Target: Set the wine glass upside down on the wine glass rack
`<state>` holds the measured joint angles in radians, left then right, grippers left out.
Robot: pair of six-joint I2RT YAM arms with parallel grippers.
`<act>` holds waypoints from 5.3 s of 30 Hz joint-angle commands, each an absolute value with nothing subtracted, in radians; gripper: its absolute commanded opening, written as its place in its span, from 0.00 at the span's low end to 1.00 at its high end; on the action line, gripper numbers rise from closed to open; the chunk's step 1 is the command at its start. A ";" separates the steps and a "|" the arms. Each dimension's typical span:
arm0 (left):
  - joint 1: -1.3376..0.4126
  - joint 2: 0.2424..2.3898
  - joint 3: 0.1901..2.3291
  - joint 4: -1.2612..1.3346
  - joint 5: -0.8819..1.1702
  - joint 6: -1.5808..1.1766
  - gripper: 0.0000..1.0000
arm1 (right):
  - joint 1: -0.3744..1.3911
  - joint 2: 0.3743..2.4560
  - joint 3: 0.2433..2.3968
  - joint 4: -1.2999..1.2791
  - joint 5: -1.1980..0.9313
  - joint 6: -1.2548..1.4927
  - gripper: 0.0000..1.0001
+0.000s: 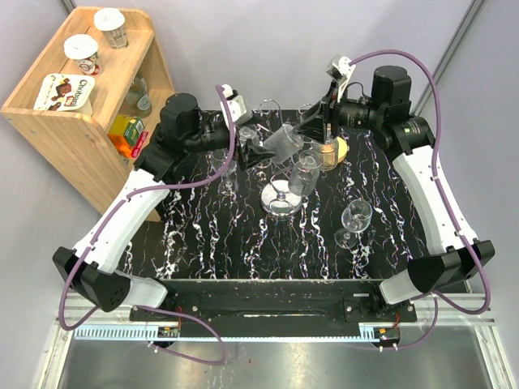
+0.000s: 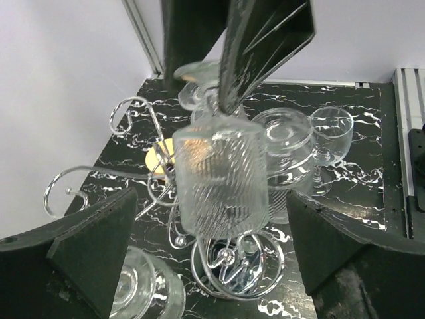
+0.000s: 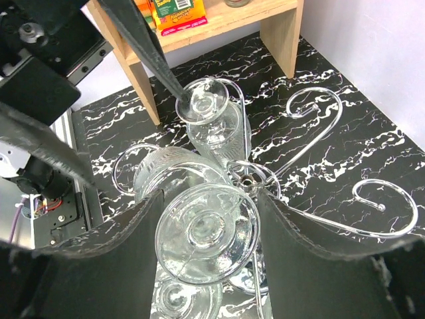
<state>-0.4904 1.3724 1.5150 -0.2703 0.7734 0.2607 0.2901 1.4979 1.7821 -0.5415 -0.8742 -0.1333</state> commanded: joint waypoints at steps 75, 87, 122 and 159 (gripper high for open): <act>-0.726 1.364 1.649 -0.312 0.416 0.192 0.00 | 0.379 1.371 1.965 -0.568 -0.789 -0.140 1.00; -0.630 1.224 1.464 -0.124 0.771 0.003 0.00 | 0.376 1.382 1.965 -0.601 -0.585 -0.235 0.99; -0.583 1.190 0.716 0.863 0.913 -0.161 0.00 | 0.264 1.399 1.853 -0.615 -0.634 -0.285 0.99; -0.463 1.428 0.721 1.313 0.756 -0.336 0.00 | 0.264 1.367 1.799 -0.641 -0.678 -0.314 0.99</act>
<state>-0.4690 1.4872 0.7383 1.1236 0.7738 -0.3202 0.2691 1.3960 1.7985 -0.6418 -0.6575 -0.3000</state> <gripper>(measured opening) 0.737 0.993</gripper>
